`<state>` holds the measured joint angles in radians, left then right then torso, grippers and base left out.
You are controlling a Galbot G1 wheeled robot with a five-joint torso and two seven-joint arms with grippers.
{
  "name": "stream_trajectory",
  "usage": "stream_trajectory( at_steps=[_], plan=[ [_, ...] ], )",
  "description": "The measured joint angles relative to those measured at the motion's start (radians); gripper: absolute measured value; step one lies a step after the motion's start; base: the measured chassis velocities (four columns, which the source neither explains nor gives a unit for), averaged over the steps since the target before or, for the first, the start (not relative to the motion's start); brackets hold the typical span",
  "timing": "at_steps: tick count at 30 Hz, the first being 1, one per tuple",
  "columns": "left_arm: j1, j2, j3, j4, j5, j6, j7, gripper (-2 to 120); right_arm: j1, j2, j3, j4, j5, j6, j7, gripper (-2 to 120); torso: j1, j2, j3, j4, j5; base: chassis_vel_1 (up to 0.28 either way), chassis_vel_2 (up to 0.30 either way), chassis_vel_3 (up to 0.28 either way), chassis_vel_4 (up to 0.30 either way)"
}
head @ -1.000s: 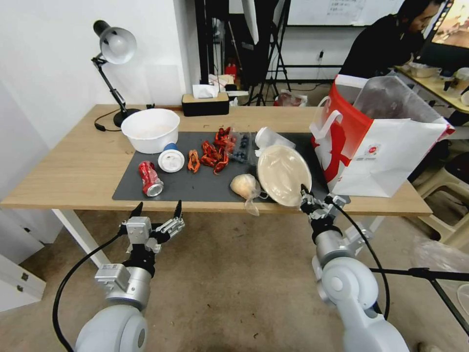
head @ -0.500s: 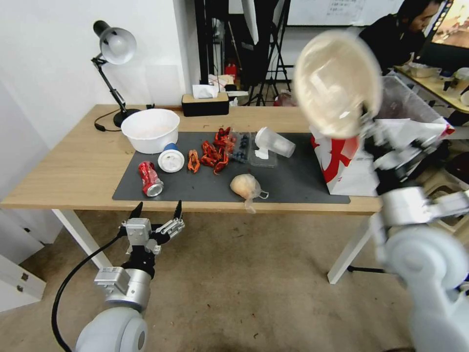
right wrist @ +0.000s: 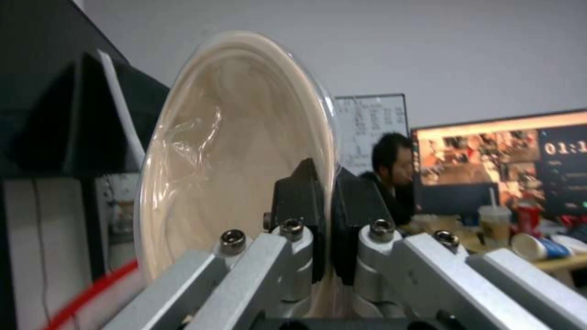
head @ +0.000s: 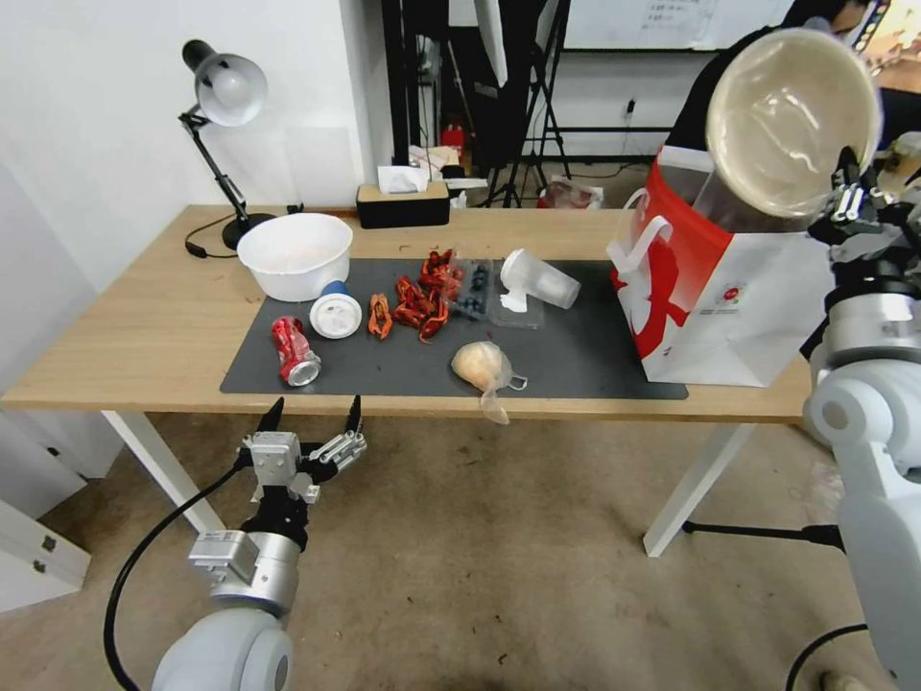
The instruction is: Pick up the trash from the table and place it into the takeout bag.
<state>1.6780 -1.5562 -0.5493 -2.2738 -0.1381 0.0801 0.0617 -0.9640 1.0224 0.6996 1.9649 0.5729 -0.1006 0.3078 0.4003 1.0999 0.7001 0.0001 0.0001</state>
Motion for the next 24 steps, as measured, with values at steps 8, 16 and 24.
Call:
stream_trajectory(
  at_steps=[8, 16, 24],
  plan=[
    [-0.004, -0.002, 0.000, 0.004, 0.000, -0.001, 0.003, 100, 0.004, 0.004, -0.005, -0.019, -0.001, -0.039, 0.025, 26, 0.000, 0.000, 0.000, -0.0001, -0.0002, 0.000, 0.000, 0.000, 0.000],
    [-0.007, 0.001, -0.002, 0.005, -0.001, -0.001, 0.003, 100, -0.002, -0.004, 0.000, 0.033, 0.096, -0.041, 0.034, 57, 0.000, 0.000, 0.000, 0.0000, -0.0001, 0.000, 0.000, 0.000, 0.000],
    [-0.009, 0.007, -0.005, 0.009, -0.004, -0.004, 0.003, 100, -0.170, 0.022, -0.012, 0.268, 0.275, -0.019, -0.096, 85, 0.000, 0.000, 0.000, -0.0002, -0.0004, 0.000, 0.000, 0.000, 0.000]
  ],
)
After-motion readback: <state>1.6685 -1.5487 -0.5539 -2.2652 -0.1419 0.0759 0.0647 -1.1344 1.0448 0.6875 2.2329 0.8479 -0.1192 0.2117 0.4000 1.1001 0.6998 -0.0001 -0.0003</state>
